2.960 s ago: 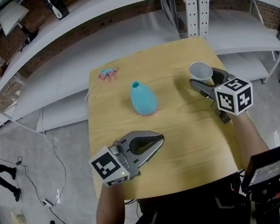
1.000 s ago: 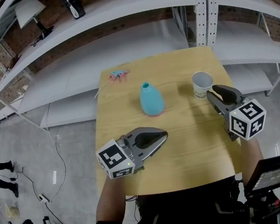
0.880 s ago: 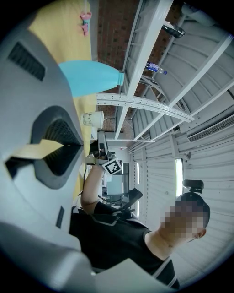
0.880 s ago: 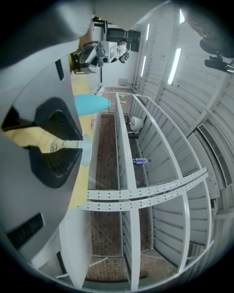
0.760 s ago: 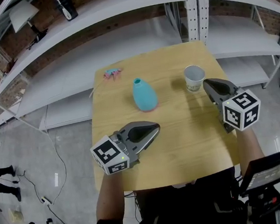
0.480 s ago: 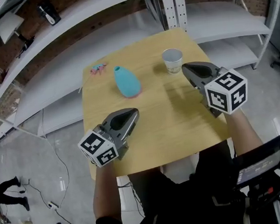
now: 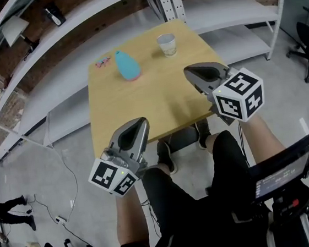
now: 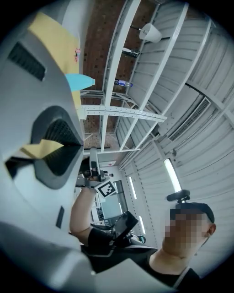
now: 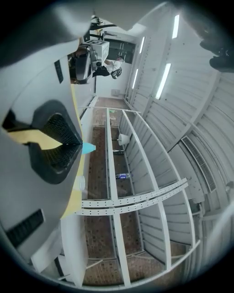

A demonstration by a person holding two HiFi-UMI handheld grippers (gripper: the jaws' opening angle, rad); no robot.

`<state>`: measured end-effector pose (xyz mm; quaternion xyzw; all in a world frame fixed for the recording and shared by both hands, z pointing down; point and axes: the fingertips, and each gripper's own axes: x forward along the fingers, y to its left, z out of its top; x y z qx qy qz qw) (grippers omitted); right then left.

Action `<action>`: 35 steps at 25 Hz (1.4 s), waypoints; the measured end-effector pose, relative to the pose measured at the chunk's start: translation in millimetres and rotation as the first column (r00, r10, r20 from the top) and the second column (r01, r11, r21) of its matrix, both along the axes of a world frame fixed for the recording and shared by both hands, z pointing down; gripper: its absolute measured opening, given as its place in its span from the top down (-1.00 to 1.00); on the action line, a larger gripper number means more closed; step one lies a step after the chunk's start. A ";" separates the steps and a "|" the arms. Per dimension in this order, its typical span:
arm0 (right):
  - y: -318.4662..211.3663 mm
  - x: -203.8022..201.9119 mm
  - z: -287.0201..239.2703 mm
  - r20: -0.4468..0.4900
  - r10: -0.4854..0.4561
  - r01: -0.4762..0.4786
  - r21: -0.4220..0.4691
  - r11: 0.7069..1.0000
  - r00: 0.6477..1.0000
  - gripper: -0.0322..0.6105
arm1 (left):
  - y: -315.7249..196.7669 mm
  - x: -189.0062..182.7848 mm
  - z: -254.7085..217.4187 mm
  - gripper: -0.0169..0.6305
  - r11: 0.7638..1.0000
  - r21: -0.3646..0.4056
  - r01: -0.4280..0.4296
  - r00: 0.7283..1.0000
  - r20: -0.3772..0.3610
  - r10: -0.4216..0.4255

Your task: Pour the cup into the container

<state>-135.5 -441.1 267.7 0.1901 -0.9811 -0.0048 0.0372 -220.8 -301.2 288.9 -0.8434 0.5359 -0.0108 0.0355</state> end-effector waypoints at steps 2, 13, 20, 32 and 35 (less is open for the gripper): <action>31.4 14.5 -0.4 0.001 -0.010 0.010 0.002 1.000 1.000 0.89 | 32.6 19.4 6.5 0.94 0.999 -0.011 0.033 0.999 -0.012 -0.033; 202.2 114.0 13.2 0.013 -0.047 0.048 -0.036 0.998 0.999 0.89 | 201.8 126.1 8.6 0.94 0.994 -0.033 0.104 0.992 -0.066 -0.106; 301.7 189.0 1.6 0.058 -0.027 0.027 -0.007 1.000 0.998 0.89 | 292.2 189.6 3.5 0.94 0.993 -0.015 0.116 0.993 -0.029 -0.117; 512.4 313.6 15.9 0.031 0.026 -0.025 -0.026 0.999 0.999 0.89 | 487.4 280.0 7.8 0.94 0.986 -0.037 0.162 0.983 -0.085 -0.165; 569.5 346.5 13.0 0.032 0.036 -0.035 -0.020 0.999 0.999 0.89 | 542.0 312.2 8.0 0.94 0.987 -0.039 0.155 0.984 -0.082 -0.158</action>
